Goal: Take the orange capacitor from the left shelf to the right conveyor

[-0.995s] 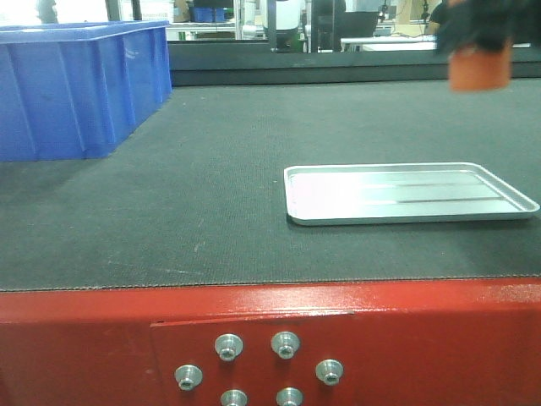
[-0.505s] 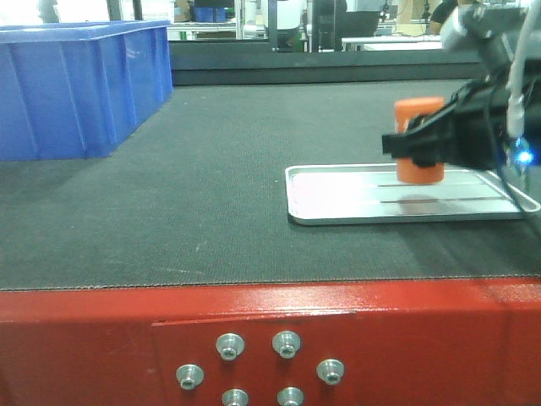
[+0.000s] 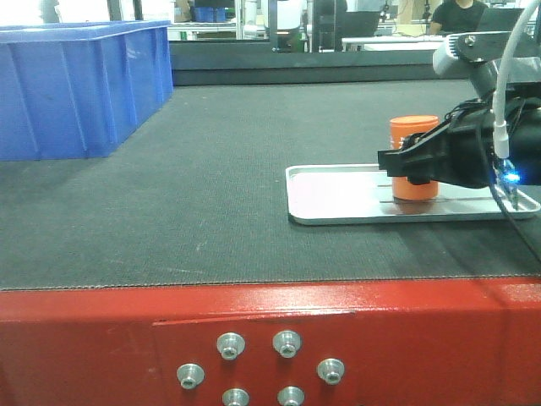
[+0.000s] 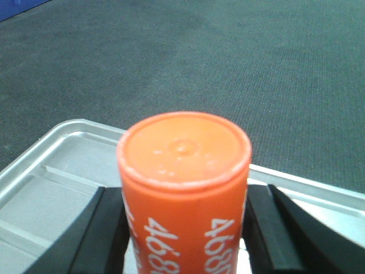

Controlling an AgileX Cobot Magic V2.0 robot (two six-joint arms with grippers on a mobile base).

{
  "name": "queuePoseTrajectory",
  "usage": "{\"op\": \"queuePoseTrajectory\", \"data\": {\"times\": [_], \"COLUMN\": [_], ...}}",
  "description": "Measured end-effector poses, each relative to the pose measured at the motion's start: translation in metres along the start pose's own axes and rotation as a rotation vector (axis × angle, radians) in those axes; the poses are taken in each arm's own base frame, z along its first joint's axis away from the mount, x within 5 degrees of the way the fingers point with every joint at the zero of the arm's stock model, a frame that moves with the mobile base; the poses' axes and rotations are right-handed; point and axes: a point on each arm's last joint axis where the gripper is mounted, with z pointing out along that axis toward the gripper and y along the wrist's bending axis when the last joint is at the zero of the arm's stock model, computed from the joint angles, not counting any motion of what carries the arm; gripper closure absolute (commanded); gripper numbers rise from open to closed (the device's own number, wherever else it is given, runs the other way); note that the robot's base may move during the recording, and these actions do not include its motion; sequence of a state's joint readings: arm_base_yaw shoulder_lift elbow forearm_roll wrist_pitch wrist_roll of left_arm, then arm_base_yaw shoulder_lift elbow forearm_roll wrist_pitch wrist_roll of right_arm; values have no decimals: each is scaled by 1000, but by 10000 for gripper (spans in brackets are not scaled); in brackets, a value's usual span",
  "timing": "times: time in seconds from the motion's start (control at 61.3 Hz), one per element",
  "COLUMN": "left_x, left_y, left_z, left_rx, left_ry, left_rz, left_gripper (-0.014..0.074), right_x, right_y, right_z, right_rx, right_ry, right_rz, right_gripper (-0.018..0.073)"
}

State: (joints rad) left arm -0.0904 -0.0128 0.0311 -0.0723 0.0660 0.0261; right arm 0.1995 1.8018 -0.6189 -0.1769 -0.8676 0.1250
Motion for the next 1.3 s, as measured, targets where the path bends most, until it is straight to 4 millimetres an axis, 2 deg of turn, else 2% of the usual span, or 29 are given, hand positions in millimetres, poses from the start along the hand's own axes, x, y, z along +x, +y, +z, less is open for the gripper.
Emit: {"op": "queuePoseTrajectory", "data": {"times": [0.049,0.245,0.424,0.538,0.652,0.864,0.929,1.011,1.255,1.304], "left_x": [0,0,0,0,0,0,0,0,0,0], "left_y": [0,0,0,0,0,0,0,0,0,0], "left_z": [0,0,0,0,0,0,0,0,0,0], "left_rx": [0,0,0,0,0,0,0,0,0,0], "left_ry": [0,0,0,0,0,0,0,0,0,0], "left_rz": [0,0,0,0,0,0,0,0,0,0], "left_gripper": [723,723,723,723,723,723,723,723,723,723], "right_x": [0,-3,-33,-66,-97,-128,-132,-135,-132,-130], "right_y": [0,0,1,3,6,10,11,13,16,17], "right_z": [0,-3,-21,-45,-76,-140,-160,-183,-247,-258], "right_rx": [0,7,26,39,56,104,123,146,202,209], "right_ry": [0,35,30,-31,-81,-81,-64,-45,-6,-8], "right_rz": [0,-3,-21,-34,-3,67,72,78,95,98], "right_gripper": [-85,-64,-64,-62,-62,-60,-20,77,491,504]}}
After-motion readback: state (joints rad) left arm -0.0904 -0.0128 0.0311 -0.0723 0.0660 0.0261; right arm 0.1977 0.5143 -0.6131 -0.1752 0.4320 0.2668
